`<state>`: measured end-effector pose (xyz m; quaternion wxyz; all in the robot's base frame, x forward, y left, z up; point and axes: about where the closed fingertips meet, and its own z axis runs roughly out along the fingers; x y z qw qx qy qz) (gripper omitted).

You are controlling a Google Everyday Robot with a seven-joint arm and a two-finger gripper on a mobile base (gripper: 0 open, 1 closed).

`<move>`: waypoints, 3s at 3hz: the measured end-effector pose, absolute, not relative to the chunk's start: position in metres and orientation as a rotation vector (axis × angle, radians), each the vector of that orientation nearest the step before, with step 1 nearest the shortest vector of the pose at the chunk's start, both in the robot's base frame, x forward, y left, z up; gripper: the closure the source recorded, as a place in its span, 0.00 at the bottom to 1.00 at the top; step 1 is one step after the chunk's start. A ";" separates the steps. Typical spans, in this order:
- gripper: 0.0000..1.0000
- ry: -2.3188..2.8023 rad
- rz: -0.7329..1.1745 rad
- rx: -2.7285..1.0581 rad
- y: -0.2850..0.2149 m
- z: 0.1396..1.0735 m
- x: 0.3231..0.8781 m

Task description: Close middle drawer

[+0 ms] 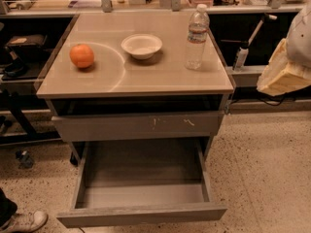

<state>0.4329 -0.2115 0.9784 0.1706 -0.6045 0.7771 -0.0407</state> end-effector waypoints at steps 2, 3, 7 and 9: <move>1.00 2.307 -0.017 -1.688 -0.179 0.887 0.389; 1.00 2.368 0.066 -1.741 -0.168 0.805 0.373; 1.00 2.446 0.316 -1.798 -0.142 0.673 0.324; 1.00 2.514 0.580 -1.708 -0.102 0.551 0.299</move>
Offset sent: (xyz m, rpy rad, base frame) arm -0.0939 0.0451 -0.2338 -0.0061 0.3202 -0.0708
